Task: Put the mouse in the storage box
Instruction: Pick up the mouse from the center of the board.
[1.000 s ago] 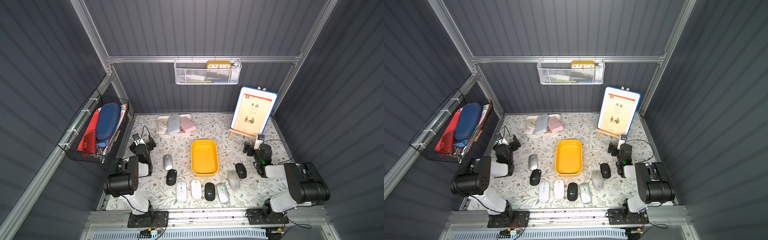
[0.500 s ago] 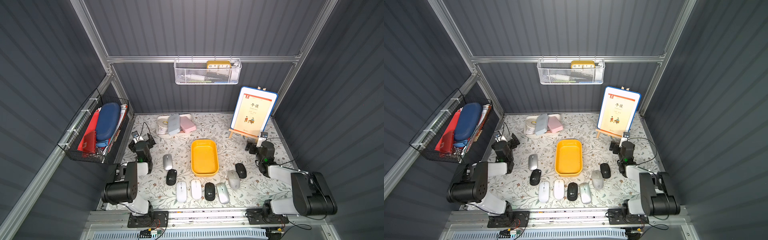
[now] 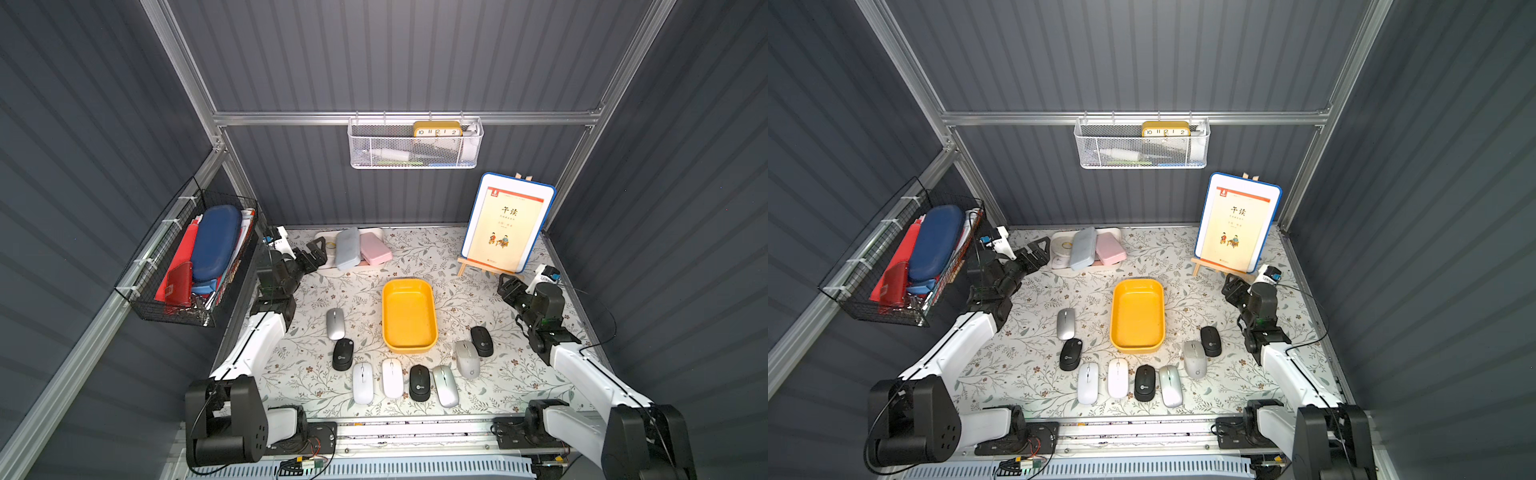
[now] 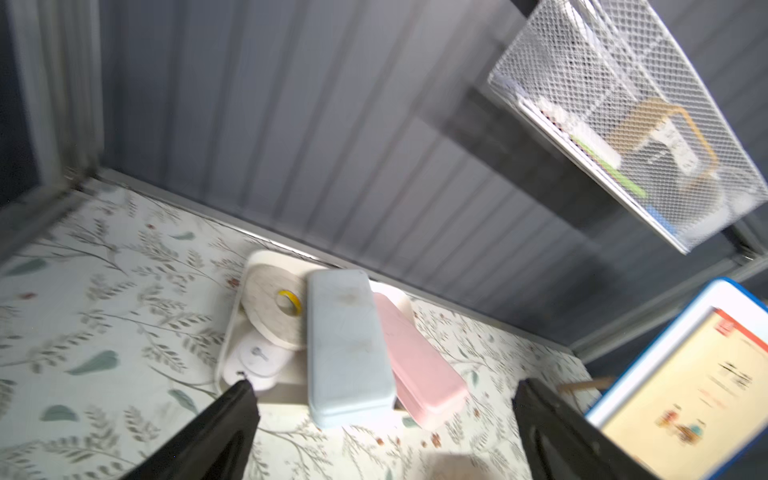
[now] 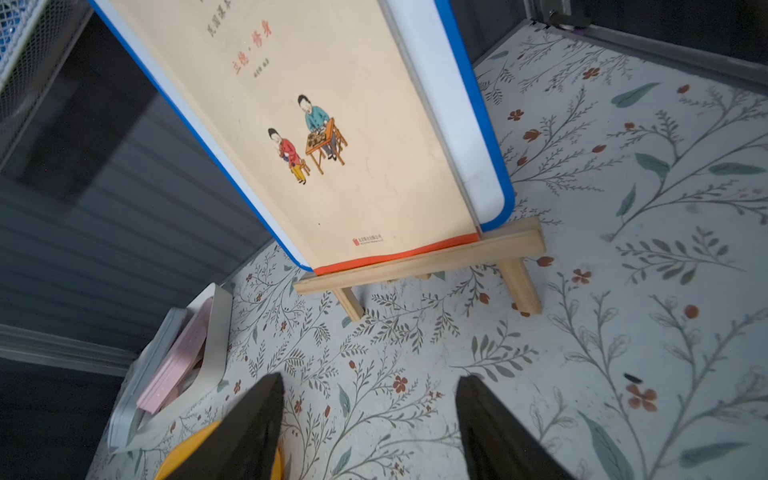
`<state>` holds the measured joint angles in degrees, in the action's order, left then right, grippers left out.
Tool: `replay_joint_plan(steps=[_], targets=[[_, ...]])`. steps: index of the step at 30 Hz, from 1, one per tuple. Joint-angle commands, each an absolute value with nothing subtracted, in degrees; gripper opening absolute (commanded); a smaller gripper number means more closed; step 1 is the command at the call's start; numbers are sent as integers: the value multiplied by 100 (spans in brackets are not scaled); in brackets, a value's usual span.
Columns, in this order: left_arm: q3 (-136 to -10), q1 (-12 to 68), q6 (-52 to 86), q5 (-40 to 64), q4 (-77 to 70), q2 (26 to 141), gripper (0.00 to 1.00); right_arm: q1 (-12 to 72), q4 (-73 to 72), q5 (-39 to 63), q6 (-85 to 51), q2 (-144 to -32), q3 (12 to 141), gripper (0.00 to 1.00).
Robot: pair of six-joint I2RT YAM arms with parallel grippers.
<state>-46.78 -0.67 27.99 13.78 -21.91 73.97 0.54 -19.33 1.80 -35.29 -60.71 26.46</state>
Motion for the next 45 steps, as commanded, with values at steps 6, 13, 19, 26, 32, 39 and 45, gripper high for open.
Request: replay_joint_plan(steps=[6, 13, 19, 26, 32, 39, 45], targets=[[-3820, -132, 5821, 4259, -4496, 7412, 99, 374, -422, 853, -3848, -5766, 3055, 68], [-4097, 2, 7006, 3195, -3637, 6982, 99, 452, 634, 1257, -3695, -5683, 3506, 75], [-4973, 208, 6979, 3303, -2688, 7091, 99, 517, 705, 1074, -3910, -5280, 3470, 76], [-4120, 404, 7268, 3959, -4334, 7947, 31, 663, 1342, 344, -3705, -5034, 3599, 73], [-4528, 780, 5770, 3762, -3293, 8099, 25, 689, 3715, -371, -3153, -5920, 4788, 70], [-5867, 1519, 3848, 1745, -235, 7685, 0, 773, 3963, -366, -2885, -5812, 4818, 0], [-5926, 1529, 3908, 2027, -178, 7861, 6, 782, 3814, -783, -3224, -5419, 4523, 45]])
